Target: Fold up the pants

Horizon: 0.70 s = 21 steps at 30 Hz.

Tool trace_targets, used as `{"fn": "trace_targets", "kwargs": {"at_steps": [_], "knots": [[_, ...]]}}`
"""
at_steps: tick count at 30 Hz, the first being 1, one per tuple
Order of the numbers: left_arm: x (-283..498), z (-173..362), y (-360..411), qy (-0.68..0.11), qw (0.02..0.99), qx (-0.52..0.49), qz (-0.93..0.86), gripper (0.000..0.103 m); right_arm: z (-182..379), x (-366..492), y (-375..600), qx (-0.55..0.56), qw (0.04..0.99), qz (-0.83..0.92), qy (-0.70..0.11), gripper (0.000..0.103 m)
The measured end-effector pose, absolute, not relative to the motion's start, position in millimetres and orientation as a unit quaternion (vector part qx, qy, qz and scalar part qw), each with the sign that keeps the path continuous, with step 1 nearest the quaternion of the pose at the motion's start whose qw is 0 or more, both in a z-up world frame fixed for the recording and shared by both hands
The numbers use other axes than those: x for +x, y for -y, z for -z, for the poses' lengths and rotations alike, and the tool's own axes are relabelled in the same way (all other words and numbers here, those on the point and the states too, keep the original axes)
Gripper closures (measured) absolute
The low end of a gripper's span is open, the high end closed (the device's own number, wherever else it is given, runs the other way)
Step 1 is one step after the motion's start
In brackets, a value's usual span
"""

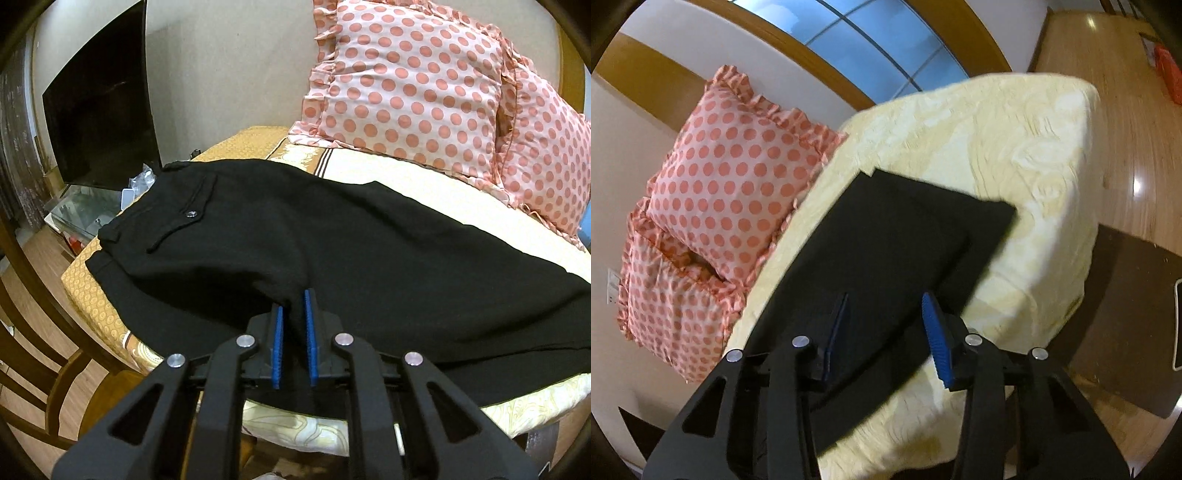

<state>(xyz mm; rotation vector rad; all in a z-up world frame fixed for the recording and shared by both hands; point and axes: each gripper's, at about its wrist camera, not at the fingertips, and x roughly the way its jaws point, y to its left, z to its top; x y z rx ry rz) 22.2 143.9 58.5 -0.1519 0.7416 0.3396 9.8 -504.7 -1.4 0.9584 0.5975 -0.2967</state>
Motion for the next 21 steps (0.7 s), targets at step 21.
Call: {"fn": "trace_targets", "kwargs": {"at_steps": [21], "knots": [[22.5,-55.2,-139.4,-0.359,0.919,-0.073,-0.150,0.090,-23.2,-2.4,522.7,0.418,0.873,0.179,-0.174,0.101]]}}
